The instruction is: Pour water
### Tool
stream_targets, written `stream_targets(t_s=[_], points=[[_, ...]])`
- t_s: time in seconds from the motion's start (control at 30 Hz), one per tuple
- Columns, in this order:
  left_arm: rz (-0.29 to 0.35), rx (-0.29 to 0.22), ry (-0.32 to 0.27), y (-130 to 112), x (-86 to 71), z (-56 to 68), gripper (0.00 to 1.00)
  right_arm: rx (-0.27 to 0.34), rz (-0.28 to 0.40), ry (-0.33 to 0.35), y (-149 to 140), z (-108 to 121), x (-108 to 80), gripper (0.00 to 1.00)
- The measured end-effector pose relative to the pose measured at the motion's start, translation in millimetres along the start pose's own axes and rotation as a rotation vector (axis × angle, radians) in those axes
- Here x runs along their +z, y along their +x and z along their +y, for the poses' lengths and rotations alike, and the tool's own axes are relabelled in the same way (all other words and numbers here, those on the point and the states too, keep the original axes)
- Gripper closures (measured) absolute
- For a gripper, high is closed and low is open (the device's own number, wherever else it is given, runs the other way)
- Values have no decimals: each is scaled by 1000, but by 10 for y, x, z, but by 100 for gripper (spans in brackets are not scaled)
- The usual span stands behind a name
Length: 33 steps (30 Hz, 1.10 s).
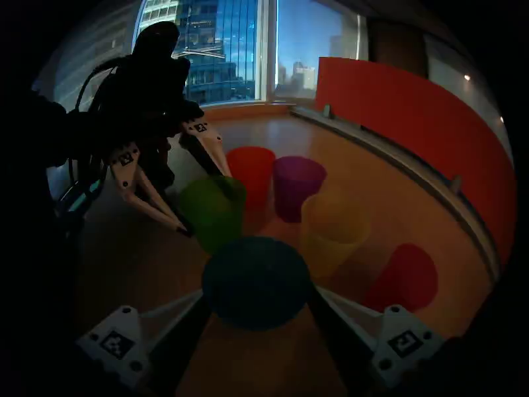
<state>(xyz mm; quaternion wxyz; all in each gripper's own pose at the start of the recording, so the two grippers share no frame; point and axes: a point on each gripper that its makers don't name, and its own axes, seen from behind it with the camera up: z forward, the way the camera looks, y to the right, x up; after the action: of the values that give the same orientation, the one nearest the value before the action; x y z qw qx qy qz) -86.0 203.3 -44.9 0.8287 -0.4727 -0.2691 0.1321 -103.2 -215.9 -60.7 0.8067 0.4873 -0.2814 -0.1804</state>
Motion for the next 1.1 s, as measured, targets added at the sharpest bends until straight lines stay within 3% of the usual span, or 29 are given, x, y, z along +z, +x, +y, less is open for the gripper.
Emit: stream_targets(t_s=[0.43,0.6,1.1], points=[[2,11,-2,44,56,6,13,1,1,7,30,-18,13,1],[-2,17,-3,33,63,15,14,1,1,17,25,-50,14,11],[9,6,-9,85,12,56,15,14,9,3,26,-47,-29,12]])
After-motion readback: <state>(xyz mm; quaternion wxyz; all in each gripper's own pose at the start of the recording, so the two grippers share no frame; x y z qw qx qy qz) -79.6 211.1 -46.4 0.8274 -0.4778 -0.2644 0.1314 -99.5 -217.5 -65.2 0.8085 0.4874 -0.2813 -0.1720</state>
